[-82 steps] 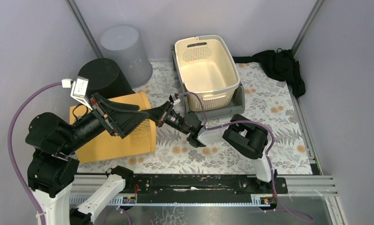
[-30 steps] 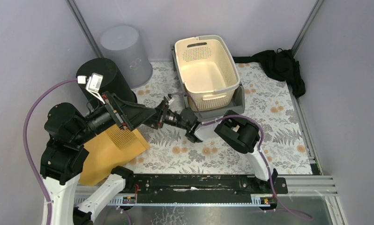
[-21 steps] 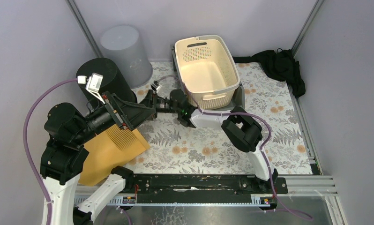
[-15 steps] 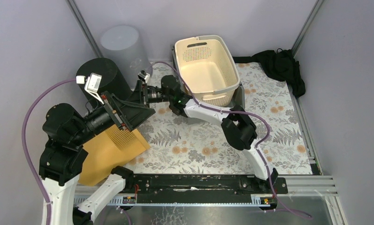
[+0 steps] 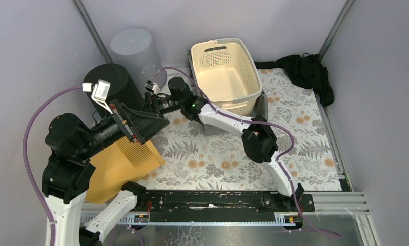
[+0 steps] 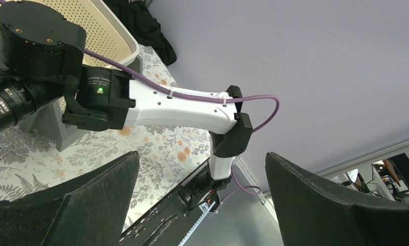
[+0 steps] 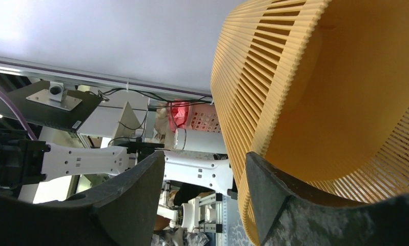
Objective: Turn the large container upside down
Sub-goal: Turn the container upside down at the center of the board.
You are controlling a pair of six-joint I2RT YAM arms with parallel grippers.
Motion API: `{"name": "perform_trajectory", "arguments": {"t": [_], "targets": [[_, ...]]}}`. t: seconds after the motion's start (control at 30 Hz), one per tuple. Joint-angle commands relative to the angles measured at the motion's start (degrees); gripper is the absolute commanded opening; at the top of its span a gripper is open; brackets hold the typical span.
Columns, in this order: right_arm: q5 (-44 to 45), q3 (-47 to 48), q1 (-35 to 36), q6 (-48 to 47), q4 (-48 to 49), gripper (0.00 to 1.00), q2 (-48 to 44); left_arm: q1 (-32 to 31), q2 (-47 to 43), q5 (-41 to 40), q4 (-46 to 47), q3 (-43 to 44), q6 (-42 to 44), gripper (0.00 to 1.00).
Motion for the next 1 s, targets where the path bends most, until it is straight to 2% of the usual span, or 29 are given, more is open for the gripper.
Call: {"name": "perform_trajectory", "arguments": {"t": [0.0,0.13,0.4,0.67,0.87,0.97], "targets": [[1.1,-3.7,-0.7,-2.5,-2.0,0.67,-3.6,-0.2,-0.6,1.5,1.5,1.7,1.3,1.0],[2.5,-4.5,-1.2,-2.0,-1.1,0.67,-5.2,-0.3,-0.5,1.5,1.5,1.9,1.3,1.0],[3.3,2.2,-1.0,-1.6,-5.3,0.63,-0.6,-0.2,-0.2,1.8,1.4,2.6,1.4,1.0],[-0.1,16.1,1.3,-1.9,-12.8,0.61,7.6,-0.2,-0.1,1.9,1.4,2.6,1.6,1.0],[-2.9,18.2,3.2,-1.5,-13.0,0.58,10.8,-0.3,-0.4,2.1,1.3,2.5,1.6,1.0],[-4.5,18.8,4.1,-0.2,-11.6,0.52,12.1,-0.2,-0.6,2.1,1.3,2.2,1.5,1.0]]}}
